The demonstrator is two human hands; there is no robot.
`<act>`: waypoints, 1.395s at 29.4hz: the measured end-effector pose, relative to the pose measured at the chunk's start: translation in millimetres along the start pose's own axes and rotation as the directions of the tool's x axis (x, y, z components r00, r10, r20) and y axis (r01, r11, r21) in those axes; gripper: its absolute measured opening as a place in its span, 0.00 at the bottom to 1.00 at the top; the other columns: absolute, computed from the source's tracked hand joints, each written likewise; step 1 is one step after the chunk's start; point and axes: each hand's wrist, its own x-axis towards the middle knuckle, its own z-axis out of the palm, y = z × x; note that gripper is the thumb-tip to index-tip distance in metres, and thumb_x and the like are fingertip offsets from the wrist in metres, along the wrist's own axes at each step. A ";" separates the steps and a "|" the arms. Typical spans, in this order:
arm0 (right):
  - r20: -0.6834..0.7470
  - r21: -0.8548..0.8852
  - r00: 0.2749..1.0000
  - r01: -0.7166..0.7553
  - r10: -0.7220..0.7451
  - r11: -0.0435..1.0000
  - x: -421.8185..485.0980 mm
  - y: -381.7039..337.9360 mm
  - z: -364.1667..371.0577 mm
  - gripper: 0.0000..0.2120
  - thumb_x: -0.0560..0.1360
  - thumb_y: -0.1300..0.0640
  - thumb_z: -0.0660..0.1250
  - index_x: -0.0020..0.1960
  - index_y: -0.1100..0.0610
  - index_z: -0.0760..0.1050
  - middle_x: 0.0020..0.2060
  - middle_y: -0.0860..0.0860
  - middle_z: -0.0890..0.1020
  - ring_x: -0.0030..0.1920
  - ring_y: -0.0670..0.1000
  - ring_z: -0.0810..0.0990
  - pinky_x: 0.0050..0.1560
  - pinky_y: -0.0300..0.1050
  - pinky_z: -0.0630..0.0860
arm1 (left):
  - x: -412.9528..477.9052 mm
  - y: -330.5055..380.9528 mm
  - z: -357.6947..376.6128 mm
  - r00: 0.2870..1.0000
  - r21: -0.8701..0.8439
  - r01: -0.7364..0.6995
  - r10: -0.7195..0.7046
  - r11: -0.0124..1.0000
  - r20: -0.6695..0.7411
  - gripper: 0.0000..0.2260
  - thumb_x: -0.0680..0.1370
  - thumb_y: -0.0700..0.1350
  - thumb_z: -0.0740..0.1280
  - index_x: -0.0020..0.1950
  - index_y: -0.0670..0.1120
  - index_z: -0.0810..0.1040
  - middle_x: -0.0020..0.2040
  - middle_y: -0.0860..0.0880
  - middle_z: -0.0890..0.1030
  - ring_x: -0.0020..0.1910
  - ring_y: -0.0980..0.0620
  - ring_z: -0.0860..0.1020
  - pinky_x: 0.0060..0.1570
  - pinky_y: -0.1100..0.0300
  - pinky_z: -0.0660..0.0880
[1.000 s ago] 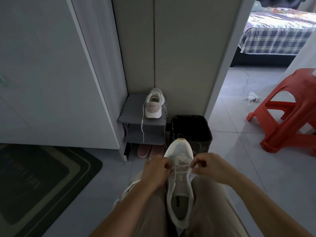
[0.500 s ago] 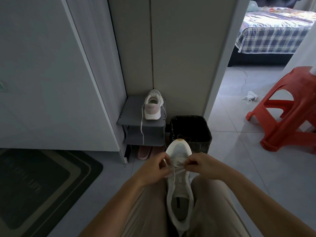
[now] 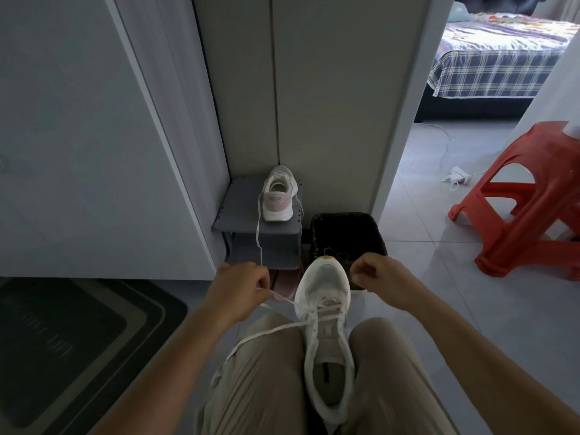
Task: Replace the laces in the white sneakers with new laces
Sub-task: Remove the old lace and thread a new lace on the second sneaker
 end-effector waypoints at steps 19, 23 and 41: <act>0.009 -0.341 0.985 0.164 -0.171 0.926 -13.5 -11.2 66.5 0.08 0.74 0.53 0.64 0.48 0.50 0.82 0.50 0.50 0.75 0.46 0.50 0.78 0.44 0.38 0.73 | -16.0 55.0 78.9 0.991 -0.077 -0.001 -0.010 0.997 -0.132 0.10 0.78 0.51 0.60 0.54 0.52 0.79 0.54 0.55 0.76 0.58 0.55 0.70 0.54 0.60 0.57; -0.032 -0.413 0.965 0.225 -0.261 0.882 -20.4 -7.7 71.8 0.09 0.75 0.52 0.64 0.51 0.53 0.79 0.50 0.50 0.75 0.50 0.51 0.76 0.54 0.42 0.73 | -9.1 50.8 80.0 0.995 -0.135 -0.008 -0.006 0.991 -0.101 0.07 0.77 0.51 0.63 0.52 0.52 0.78 0.51 0.55 0.80 0.52 0.56 0.75 0.56 0.61 0.60; 0.038 -0.600 0.847 0.444 -0.530 0.666 -30.3 7.3 64.3 0.17 0.51 0.55 0.82 0.36 0.51 0.81 0.32 0.47 0.78 0.33 0.47 0.78 0.35 0.38 0.78 | -27.2 27.4 101.5 0.763 0.381 -0.441 0.563 0.813 -0.317 0.09 0.71 0.40 0.60 0.35 0.46 0.79 0.33 0.51 0.76 0.30 0.53 0.74 0.38 0.59 0.61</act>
